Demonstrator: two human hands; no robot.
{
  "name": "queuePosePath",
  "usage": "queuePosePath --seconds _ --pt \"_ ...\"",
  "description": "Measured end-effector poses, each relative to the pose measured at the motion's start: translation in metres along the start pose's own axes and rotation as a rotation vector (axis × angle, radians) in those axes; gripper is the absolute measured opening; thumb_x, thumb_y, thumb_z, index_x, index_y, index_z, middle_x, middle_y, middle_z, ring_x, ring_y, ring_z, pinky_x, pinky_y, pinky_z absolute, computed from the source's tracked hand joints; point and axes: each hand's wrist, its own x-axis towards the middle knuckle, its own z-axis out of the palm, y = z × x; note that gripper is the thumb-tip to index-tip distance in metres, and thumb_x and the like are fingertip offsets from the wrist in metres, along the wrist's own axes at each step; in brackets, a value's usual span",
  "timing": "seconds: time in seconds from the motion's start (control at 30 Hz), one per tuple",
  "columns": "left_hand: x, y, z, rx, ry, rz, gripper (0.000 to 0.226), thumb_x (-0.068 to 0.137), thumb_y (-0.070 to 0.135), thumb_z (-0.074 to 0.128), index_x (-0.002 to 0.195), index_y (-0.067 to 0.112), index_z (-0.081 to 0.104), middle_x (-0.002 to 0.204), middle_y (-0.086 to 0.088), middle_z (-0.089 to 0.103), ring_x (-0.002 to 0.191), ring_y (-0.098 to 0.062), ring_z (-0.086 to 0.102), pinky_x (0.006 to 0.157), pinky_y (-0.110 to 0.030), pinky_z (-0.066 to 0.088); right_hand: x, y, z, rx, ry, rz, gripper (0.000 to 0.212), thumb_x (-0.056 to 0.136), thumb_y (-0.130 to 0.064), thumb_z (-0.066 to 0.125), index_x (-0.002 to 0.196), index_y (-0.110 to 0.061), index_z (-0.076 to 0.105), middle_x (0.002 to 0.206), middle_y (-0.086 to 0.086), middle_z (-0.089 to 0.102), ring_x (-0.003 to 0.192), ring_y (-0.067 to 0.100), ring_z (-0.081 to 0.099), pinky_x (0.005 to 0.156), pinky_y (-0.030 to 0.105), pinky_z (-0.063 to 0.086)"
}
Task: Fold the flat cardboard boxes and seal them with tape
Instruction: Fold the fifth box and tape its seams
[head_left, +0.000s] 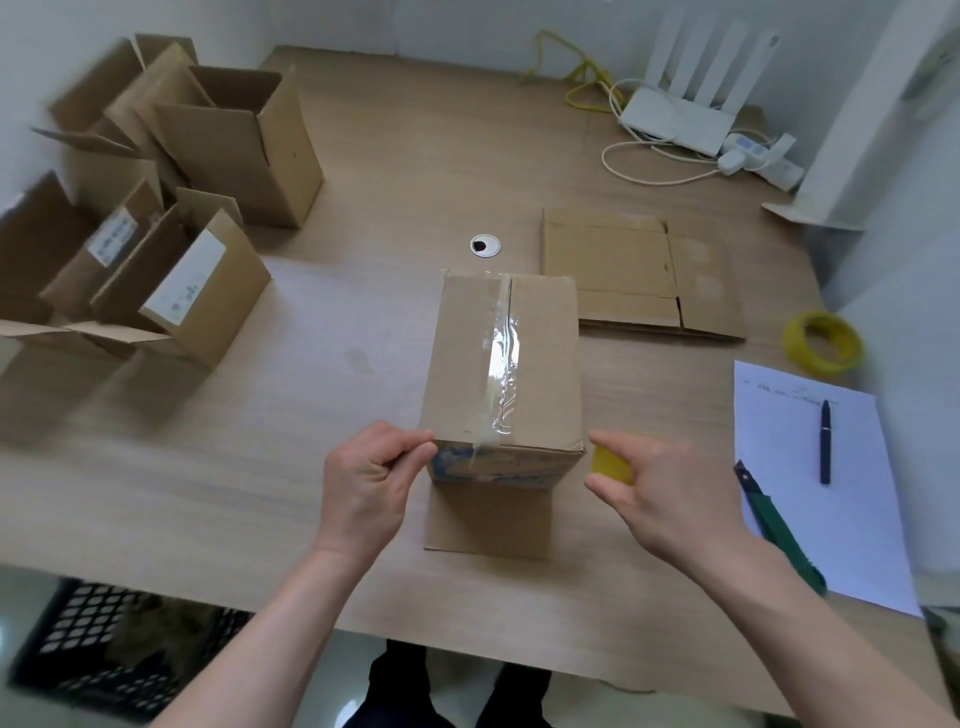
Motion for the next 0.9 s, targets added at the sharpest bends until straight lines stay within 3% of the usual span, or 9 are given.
queuePosePath --seconds 0.17,0.3,0.47,0.63,0.83,0.9 --pt "0.004 -0.011 0.003 0.012 0.012 0.03 0.007 0.084 0.013 0.075 0.09 0.012 0.078 0.073 0.005 0.065 0.069 -0.008 0.059 0.063 -0.025 0.048 0.002 -0.004 0.01 -0.039 0.098 -0.007 0.047 0.084 -0.059 0.062 0.13 -0.047 0.056 0.113 -0.006 0.072 0.103 0.026 0.065 0.071 0.034 0.051" --pt "0.008 -0.019 0.005 -0.007 0.007 0.048 0.012 0.084 0.022 0.071 0.09 0.014 0.077 0.075 0.005 0.066 0.069 -0.009 0.061 0.063 -0.031 0.05 0.003 -0.007 0.013 -0.03 0.104 0.002 0.047 0.086 -0.059 0.059 0.132 -0.05 0.052 0.112 -0.005 0.072 0.101 0.027 0.065 0.072 0.035 0.052" --pt "0.009 -0.026 0.006 -0.027 0.003 0.059 0.01 0.084 0.023 0.071 0.09 0.017 0.077 0.076 0.009 0.065 0.07 -0.006 0.06 0.063 -0.026 0.049 0.003 -0.01 0.015 -0.014 0.123 0.012 0.054 0.088 -0.057 0.06 0.139 -0.052 0.043 0.102 0.001 0.073 0.093 0.031 0.065 0.061 0.033 0.042" --pt "0.011 -0.032 0.008 -0.001 0.006 0.085 0.008 0.084 0.022 0.072 0.089 0.017 0.076 0.078 0.008 0.066 0.072 -0.006 0.061 0.065 -0.028 0.051 0.008 -0.01 0.019 0.007 0.092 -0.028 0.052 0.09 -0.052 0.059 0.14 -0.05 0.045 0.106 0.001 0.073 0.095 0.031 0.064 0.067 0.036 0.049" --pt "0.016 -0.034 0.01 0.0 0.013 0.075 0.004 0.083 0.015 0.075 0.087 0.015 0.075 0.078 0.005 0.066 0.072 -0.009 0.061 0.066 -0.028 0.05 0.012 -0.007 0.034 0.1 0.198 -0.072 0.053 0.083 -0.038 0.075 0.133 -0.039 0.059 0.095 0.003 0.075 0.082 0.035 0.066 0.06 0.038 0.051" --pt "0.017 -0.033 0.01 -0.045 -0.001 0.024 0.013 0.081 0.008 0.078 0.085 0.02 0.074 0.078 0.006 0.066 0.073 -0.01 0.061 0.067 -0.025 0.051 0.013 -0.005 0.037 0.131 0.213 -0.078 0.054 0.081 -0.036 0.077 0.132 -0.038 0.06 0.096 0.003 0.076 0.082 0.035 0.067 0.061 0.038 0.051"
